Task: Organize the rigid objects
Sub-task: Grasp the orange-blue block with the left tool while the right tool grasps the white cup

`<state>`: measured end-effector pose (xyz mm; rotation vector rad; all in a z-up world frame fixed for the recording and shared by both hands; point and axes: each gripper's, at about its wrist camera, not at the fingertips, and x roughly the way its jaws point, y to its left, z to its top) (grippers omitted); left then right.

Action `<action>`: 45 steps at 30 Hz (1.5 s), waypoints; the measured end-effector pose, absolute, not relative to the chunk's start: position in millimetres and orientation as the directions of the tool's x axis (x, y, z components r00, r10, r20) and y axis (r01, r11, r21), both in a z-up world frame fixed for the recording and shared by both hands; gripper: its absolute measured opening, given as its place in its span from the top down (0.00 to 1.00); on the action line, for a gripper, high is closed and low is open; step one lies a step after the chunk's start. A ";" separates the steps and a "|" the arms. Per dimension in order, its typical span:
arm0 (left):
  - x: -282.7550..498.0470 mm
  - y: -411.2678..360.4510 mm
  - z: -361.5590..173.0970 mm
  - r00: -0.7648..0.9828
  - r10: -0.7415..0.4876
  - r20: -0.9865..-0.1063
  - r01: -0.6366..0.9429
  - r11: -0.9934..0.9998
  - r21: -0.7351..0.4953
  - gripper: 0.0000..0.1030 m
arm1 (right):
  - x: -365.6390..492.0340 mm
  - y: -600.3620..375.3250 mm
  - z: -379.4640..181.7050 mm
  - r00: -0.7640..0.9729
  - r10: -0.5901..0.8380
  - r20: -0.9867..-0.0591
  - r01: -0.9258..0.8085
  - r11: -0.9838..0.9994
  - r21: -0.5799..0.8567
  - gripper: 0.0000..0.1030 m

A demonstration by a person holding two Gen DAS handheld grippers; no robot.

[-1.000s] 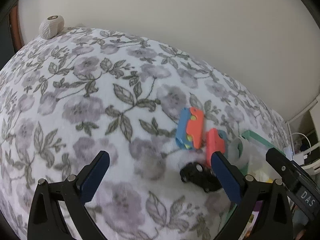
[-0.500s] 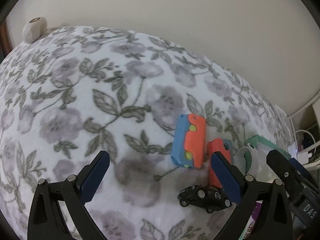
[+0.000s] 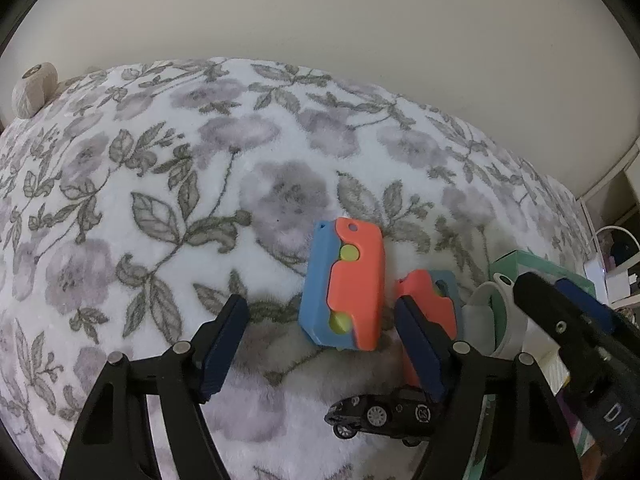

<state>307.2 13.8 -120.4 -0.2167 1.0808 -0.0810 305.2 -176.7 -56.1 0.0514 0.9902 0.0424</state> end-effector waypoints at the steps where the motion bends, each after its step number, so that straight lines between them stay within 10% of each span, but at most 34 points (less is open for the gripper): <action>1: 306.9 14.7 -120.6 0.469 -0.174 -0.866 -0.042 0.975 -0.218 0.31 | 305.7 -174.1 -57.3 0.543 0.068 -0.837 -0.025 0.998 0.065 0.43; 18: 305.4 11.1 -120.7 0.487 -0.195 -0.851 0.000 0.975 -0.224 0.46 | 308.9 -158.7 -78.0 0.486 0.103 -0.868 -0.067 0.994 0.081 0.79; 45: 291.4 17.4 -97.9 0.529 -0.205 -0.823 -0.018 0.967 -0.253 0.58 | 297.6 -176.6 -50.3 0.538 0.157 -0.829 -0.057 0.987 0.149 0.81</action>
